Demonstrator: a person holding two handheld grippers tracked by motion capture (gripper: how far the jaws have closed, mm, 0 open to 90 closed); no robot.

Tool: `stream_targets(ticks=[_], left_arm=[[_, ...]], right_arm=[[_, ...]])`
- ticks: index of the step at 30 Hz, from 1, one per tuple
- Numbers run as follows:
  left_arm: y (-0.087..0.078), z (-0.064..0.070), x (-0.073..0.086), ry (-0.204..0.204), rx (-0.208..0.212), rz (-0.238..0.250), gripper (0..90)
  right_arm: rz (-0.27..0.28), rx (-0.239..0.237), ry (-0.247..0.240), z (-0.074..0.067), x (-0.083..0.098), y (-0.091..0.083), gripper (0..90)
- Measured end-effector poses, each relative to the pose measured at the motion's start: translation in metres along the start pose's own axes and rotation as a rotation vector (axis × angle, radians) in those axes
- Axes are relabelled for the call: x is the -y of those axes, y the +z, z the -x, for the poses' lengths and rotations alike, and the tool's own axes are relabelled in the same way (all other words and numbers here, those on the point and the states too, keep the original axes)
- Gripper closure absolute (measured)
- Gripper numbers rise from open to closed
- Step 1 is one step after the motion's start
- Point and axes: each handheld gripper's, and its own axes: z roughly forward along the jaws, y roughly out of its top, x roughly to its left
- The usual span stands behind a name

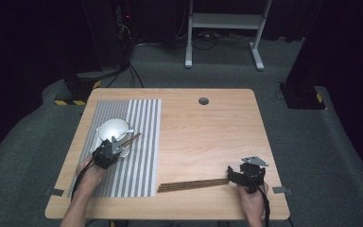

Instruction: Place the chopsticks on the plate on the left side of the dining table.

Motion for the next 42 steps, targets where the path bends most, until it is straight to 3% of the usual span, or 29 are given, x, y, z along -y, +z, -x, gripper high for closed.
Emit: stream_targets(ticks=[24, 37, 42], left_arm=[[0.0003, 0.0011, 0.0005, -0.012, -0.015, 0.010, 79.0], [-0.0057, 0.0021, 0.0067, -0.083, -0.001, 0.048, 77.2], [-0.0060, 0.0044, 0.0064, -0.082, -0.009, 0.049, 77.2]], right_arm=[[0.000, 0.000, 0.000, 0.0000, 0.0000, 0.0000, 13.7], [0.000, 0.000, 0.000, 0.0000, 0.0000, 0.0000, 13.7], [0.000, 0.000, 0.000, 0.0000, 0.0000, 0.0000, 13.7]])
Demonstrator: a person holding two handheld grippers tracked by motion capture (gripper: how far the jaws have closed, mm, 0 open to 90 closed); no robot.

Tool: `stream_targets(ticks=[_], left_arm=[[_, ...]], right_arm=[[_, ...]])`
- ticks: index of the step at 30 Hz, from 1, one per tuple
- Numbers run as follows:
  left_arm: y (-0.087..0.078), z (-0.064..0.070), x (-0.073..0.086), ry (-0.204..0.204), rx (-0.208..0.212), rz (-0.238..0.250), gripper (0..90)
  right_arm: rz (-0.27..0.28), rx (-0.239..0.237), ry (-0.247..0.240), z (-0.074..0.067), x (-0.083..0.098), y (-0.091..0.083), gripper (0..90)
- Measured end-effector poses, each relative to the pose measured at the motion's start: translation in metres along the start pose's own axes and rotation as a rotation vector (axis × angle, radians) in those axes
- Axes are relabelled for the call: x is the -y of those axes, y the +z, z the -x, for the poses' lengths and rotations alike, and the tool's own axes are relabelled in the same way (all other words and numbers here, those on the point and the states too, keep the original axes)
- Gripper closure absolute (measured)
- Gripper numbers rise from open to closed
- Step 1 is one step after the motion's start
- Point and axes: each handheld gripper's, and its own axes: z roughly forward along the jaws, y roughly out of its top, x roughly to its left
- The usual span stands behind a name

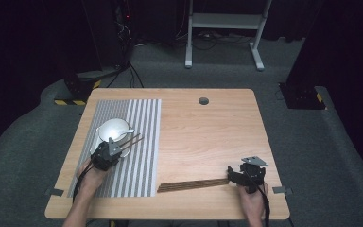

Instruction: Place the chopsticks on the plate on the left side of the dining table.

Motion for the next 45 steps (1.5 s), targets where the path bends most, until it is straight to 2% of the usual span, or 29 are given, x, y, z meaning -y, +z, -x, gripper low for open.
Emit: stream_targets(ticks=[11, 20, 25, 33, 39, 45], left_arm=[[-0.004, 0.001, 0.002, -0.024, -0.016, 0.021, 73.6], [-0.013, 0.002, 0.008, -0.075, -0.037, 0.064, 71.0], [-0.019, 0.002, 0.014, -0.119, -0.059, 0.073, 69.8], [-0.022, 0.005, 0.028, -0.216, -0.105, 0.074, 67.5], [-0.019, 0.010, 0.034, -0.264, -0.148, 0.079, 63.0], [-0.016, 0.009, 0.035, -0.308, -0.160, 0.084, 62.4]], right_arm=[[0.000, 0.000, 0.000, 0.000, 0.000, 0.000, 13.7], [0.000, 0.000, 0.000, 0.000, 0.000, 0.000, 13.7], [0.000, 0.000, 0.000, 0.000, 0.000, 0.000, 13.7], [0.000, 0.000, 0.000, 0.000, 0.000, 0.000, 13.7], [0.000, 0.000, 0.000, 0.000, 0.000, 0.000, 13.7], [0.000, 0.000, 0.000, 0.000, 0.000, 0.000, 13.7]])
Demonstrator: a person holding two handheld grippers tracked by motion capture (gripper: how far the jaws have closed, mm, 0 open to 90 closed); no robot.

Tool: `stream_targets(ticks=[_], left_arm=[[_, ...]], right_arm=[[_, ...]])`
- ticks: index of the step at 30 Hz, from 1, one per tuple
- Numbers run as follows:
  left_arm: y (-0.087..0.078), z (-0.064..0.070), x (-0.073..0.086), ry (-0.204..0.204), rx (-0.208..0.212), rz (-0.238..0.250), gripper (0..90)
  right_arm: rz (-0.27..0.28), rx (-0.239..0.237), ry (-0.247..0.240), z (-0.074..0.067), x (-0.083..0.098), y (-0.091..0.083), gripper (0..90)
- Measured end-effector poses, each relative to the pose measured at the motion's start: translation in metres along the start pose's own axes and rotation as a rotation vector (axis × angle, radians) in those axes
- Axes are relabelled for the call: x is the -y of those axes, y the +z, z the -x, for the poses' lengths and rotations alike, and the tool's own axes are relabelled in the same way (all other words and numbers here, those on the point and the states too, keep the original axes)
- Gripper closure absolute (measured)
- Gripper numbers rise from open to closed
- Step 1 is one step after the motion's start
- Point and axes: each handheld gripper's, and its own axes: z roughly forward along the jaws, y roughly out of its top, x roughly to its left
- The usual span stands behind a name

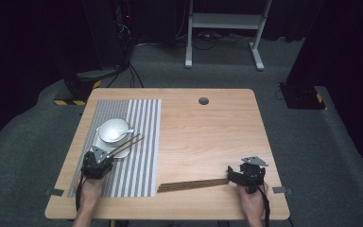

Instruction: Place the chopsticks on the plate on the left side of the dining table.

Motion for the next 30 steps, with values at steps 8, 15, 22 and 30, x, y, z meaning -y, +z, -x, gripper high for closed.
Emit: stream_targets(ticks=[8, 15, 22, 30], left_arm=[[0.004, -0.004, 0.000, -0.021, -0.016, -0.010, 61.6], [0.005, -0.008, -0.002, -0.019, -0.024, -0.013, 60.6], [0.006, -0.009, -0.003, -0.022, -0.028, -0.017, 59.8], [0.008, -0.014, -0.003, -0.036, -0.033, -0.023, 57.7]], right_arm=[[0.000, 0.000, 0.000, 0.000, 0.000, 0.000, 13.7], [0.000, 0.000, 0.001, 0.000, 0.000, 0.000, 13.7], [0.000, 0.000, 0.000, 0.000, 0.000, 0.000, 13.7], [0.000, 0.000, 0.000, 0.000, 0.000, 0.000, 13.7]])
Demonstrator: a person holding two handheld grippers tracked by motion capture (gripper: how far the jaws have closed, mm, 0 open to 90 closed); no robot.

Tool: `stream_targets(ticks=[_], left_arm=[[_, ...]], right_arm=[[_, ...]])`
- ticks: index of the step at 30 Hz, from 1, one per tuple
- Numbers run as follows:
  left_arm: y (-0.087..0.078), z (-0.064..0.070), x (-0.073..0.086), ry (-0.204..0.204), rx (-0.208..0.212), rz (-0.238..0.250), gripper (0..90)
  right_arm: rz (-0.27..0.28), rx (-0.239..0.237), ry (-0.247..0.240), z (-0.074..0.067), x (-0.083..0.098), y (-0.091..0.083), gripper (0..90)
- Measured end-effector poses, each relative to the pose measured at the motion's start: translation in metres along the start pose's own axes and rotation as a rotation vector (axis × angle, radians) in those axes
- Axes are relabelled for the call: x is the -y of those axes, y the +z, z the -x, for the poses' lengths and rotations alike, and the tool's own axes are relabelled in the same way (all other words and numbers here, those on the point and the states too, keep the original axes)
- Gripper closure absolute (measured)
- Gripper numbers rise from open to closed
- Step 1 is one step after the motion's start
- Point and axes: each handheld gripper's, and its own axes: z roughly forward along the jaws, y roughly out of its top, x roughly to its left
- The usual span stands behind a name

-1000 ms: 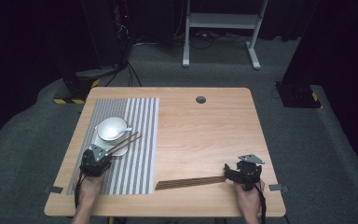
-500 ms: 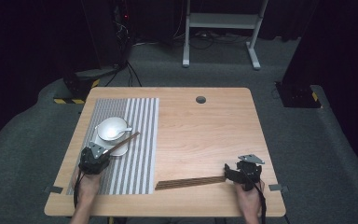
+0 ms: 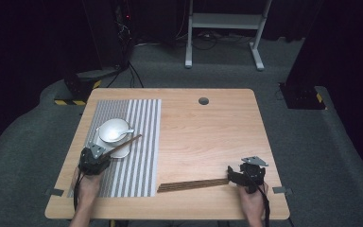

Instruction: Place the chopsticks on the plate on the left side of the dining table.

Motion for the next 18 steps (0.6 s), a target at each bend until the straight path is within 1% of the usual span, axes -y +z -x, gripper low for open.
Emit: stream_targets(ticks=[10, 15, 18], left_arm=[[0.0021, -0.0060, -0.0002, -0.025, 0.001, -0.016, 56.1], [0.0023, -0.0082, 0.0002, -0.030, -0.002, -0.021, 55.6], [0.0029, -0.0099, 0.0006, -0.043, 0.004, -0.021, 55.2]], right_arm=[[0.000, 0.000, 0.001, -0.0001, 0.0000, 0.0000, 13.7], [0.000, 0.000, 0.001, -0.0001, 0.0000, 0.0000, 13.7], [0.000, 0.000, 0.001, -0.0001, 0.0000, 0.0000, 13.7]])
